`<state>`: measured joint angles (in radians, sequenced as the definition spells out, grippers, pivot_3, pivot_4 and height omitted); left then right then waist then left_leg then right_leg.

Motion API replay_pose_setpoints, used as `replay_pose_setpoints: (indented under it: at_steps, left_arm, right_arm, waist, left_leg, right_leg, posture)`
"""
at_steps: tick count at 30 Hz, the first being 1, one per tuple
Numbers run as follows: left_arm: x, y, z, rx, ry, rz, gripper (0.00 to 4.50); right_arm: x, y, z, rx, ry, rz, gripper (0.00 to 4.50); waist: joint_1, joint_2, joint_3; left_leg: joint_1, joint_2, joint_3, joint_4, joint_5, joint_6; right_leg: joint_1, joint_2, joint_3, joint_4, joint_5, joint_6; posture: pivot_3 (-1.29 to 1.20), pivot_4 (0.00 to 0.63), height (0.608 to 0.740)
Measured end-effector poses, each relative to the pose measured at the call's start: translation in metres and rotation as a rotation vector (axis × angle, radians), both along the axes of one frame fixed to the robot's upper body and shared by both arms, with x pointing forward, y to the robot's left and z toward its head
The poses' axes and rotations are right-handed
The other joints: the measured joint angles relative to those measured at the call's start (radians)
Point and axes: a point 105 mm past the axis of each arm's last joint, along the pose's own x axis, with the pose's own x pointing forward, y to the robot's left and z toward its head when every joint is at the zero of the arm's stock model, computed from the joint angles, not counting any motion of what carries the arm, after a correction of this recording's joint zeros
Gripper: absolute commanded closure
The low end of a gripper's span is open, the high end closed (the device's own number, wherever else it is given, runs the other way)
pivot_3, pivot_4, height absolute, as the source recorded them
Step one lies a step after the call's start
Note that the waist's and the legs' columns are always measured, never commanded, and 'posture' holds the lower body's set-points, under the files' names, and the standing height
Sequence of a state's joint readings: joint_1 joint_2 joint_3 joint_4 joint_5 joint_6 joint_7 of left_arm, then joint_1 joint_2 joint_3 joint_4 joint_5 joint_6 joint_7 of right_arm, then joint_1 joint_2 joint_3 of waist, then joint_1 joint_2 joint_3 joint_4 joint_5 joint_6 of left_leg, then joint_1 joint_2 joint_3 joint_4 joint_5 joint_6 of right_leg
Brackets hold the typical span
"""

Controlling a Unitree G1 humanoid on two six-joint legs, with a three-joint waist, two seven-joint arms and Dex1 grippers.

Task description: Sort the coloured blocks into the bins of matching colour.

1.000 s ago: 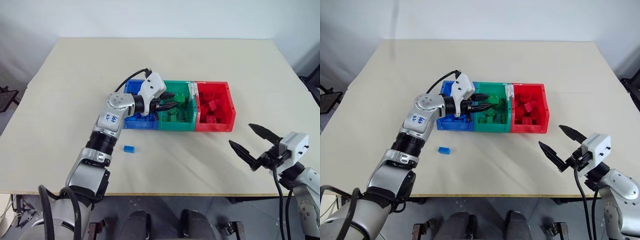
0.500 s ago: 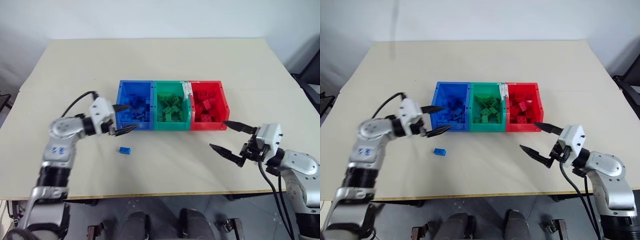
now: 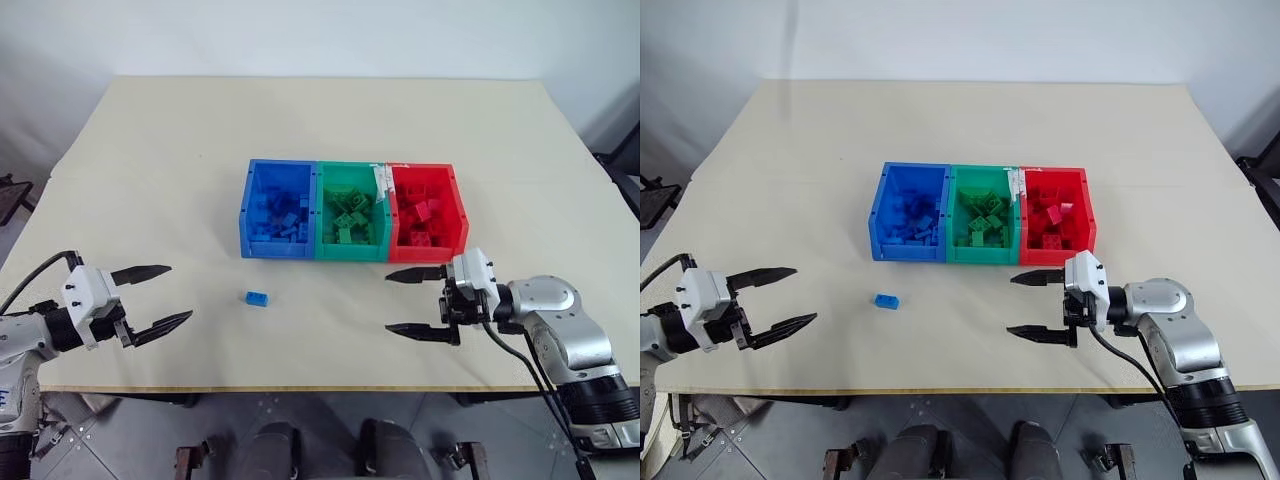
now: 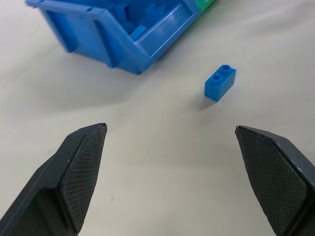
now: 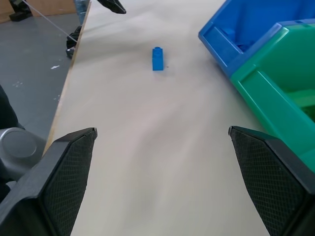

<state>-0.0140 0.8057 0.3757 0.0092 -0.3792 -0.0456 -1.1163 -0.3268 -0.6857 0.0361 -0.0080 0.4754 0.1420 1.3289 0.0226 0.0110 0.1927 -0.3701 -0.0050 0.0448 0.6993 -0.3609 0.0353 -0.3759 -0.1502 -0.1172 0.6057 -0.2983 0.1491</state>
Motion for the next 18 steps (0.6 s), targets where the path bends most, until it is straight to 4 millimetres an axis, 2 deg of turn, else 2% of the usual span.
replay_pose_setpoints:
  at_steps: [7,13,16,18]
  left_arm:
    - [0.018,-0.052,-0.014,0.123,0.075,-0.146,0.06]
    - [0.042,-0.073,-0.02,0.256,0.142,-0.171,0.06]
    - [0.047,-0.08,-0.024,0.289,0.192,-0.193,0.63]
    - [0.047,-0.081,-0.027,0.295,0.215,-0.21,1.29]
  right_arm:
    - [0.001,-0.01,-0.006,-0.003,-0.016,-0.038,0.0]
    - [0.001,-0.016,-0.007,-0.008,-0.027,-0.065,0.0]
    - [-0.005,-0.018,-0.012,-0.009,-0.017,-0.075,0.0]
    - [-0.008,-0.019,-0.014,-0.009,-0.013,-0.089,0.0]
  waist:
    - [-0.001,0.0,0.0]
    - [-0.002,0.0,0.0]
    - [-0.001,0.0,0.0]
    - [-0.001,0.0,0.0]
  left_leg:
    - [0.0,0.0,0.002,0.0,0.0,0.0]
    - [0.0,0.0,0.004,0.0,0.0,0.0]
    - [0.0,0.0,0.004,-0.001,0.0,0.0]
    - [0.0,0.0,0.004,-0.001,0.0,0.0]
  right_leg:
    - [-0.001,0.001,0.0,0.001,0.0,0.0]
    - [-0.001,0.002,0.0,0.001,0.0,0.0]
    - [-0.001,0.002,0.0,0.001,0.0,0.0]
    - [-0.001,0.002,0.0,0.001,0.0,0.0]
  posture:
    - [0.0,0.15,0.74]
    - [0.0,0.15,0.74]
    - [0.0,0.15,0.74]
    - [0.0,0.15,0.74]
